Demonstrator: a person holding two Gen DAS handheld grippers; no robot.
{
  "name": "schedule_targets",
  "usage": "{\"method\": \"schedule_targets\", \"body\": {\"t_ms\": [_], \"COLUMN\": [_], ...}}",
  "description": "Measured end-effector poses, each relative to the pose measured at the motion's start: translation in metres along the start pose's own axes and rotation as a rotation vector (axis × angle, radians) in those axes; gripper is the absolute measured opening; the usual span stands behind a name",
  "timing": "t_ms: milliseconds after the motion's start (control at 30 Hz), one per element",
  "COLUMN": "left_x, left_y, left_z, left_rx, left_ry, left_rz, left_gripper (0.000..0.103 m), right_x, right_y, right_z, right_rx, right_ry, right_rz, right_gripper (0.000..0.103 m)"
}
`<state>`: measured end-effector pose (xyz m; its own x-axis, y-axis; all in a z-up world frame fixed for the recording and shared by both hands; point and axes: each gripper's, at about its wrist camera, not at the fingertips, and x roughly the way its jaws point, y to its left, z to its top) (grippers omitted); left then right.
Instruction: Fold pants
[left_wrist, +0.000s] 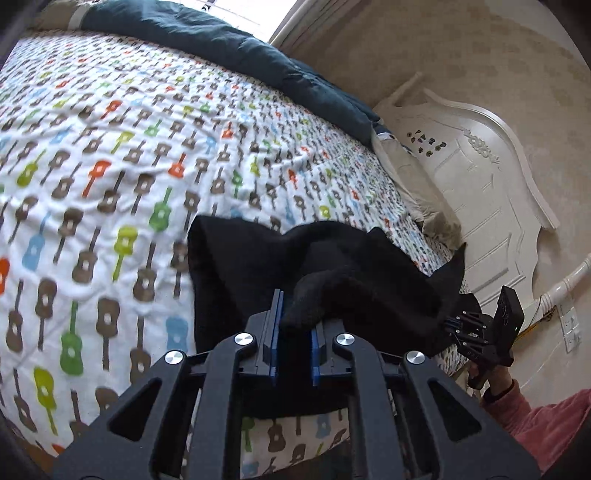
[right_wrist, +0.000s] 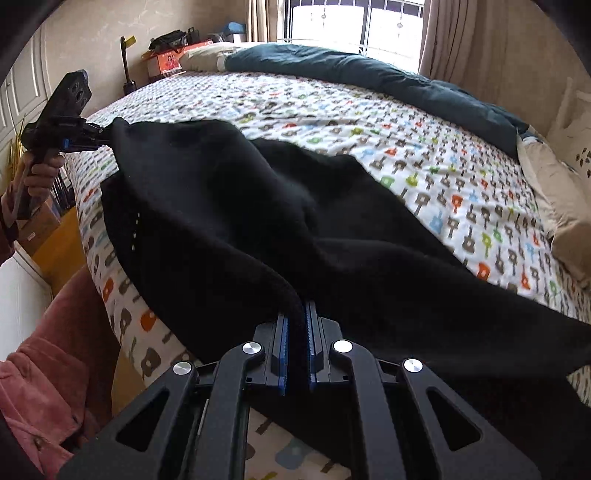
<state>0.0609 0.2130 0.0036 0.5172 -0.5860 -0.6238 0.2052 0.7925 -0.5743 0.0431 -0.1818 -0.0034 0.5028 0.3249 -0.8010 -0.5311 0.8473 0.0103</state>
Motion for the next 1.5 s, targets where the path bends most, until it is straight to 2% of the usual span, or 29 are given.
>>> {"method": "schedule_targets", "body": {"t_ms": [100,167,200,233,300,367,433,533,600,700,800,867,1100,1200,1267,1333,1367,1400,1433,1467,1500], "left_x": [0.009,0.005,0.001,-0.005,-0.019,-0.031,-0.039,-0.033,-0.021,-0.007,0.001,0.006,0.016,0.018,0.02,0.023,0.024,0.025,0.025,0.024,0.023], "left_y": [0.014,0.019,0.021,0.023,0.027,0.029,0.025,0.013,0.01,0.01,0.018,0.021,0.016,0.012,0.011,0.009,0.009,0.01,0.012,0.012,0.013], "left_z": [-0.023,-0.03,-0.033,-0.037,-0.045,-0.051,-0.058,-0.067,-0.069,-0.066,-0.065,-0.062,-0.058,-0.057,-0.055,-0.055,-0.055,-0.055,-0.055,-0.055,-0.055], "left_rx": [-0.037,-0.047,-0.045,-0.043,-0.056,-0.113,-0.189,-0.283,-0.347,-0.406,-0.489,-0.511,-0.486,-0.474,-0.464,-0.455,-0.448,-0.447,-0.449,-0.455,-0.463], "left_ry": [0.022,0.021,0.011,-0.006,-0.034,-0.057,-0.085,-0.111,-0.112,-0.127,-0.146,-0.161,-0.184,-0.191,-0.19,-0.179,-0.174,-0.169,-0.167,-0.168,-0.169], "left_rz": [0.036,0.075,0.103,0.13,0.167,0.142,0.072,-0.04,-0.091,-0.086,-0.116,-0.101,-0.021,0.0,0.026,0.07,0.093,0.106,0.103,0.1,0.095], "left_gripper": [0.018,0.026,0.032,0.043,0.05,0.05,0.05,0.05,0.05,0.05,0.05,0.05,0.05,0.049,0.041,0.024,0.019,0.014,0.012,0.011,0.009], "right_x": [0.008,0.002,-0.002,-0.008,-0.019,-0.028,-0.033,-0.028,-0.019,-0.009,-0.001,0.004,0.008,0.002,0.0,0.004,0.006,0.008,0.012,0.015,0.015], "right_y": [0.004,0.002,0.002,0.002,-0.001,-0.009,-0.026,-0.048,-0.057,-0.06,-0.064,-0.065,-0.055,-0.05,-0.047,-0.044,-0.048,-0.054,-0.055,-0.055,-0.058], "right_z": [-0.013,-0.013,-0.014,-0.016,-0.02,-0.027,-0.036,-0.051,-0.059,-0.073,-0.084,-0.09,-0.099,-0.103,-0.105,-0.1,-0.1,-0.098,-0.096,-0.093,-0.089], "right_rx": [0.037,0.082,0.105,0.129,0.179,0.283,0.447,0.693,0.81,0.957,1.089,1.168,1.311,1.338,1.353,1.347,1.347,1.355,1.359,1.354,1.353], "right_ry": [0.01,0.007,0.009,-0.003,-0.036,-0.068,-0.109,-0.153,-0.158,-0.167,-0.197,-0.211,-0.244,-0.203,-0.196,-0.198,-0.195,-0.199,-0.2,-0.199,-0.201], "right_rz": [0.006,0.025,0.038,0.036,0.04,0.103,0.211,0.378,0.448,0.526,0.61,0.652,0.659,0.585,0.579,0.561,0.556,0.557,0.547,0.534,0.527], "right_gripper": [0.013,0.027,0.037,0.05,0.055,0.055,0.056,0.056,0.056,0.056,0.059,0.06,0.06,0.06,0.06,0.06,0.06,0.057,0.047,0.042,0.03]}}
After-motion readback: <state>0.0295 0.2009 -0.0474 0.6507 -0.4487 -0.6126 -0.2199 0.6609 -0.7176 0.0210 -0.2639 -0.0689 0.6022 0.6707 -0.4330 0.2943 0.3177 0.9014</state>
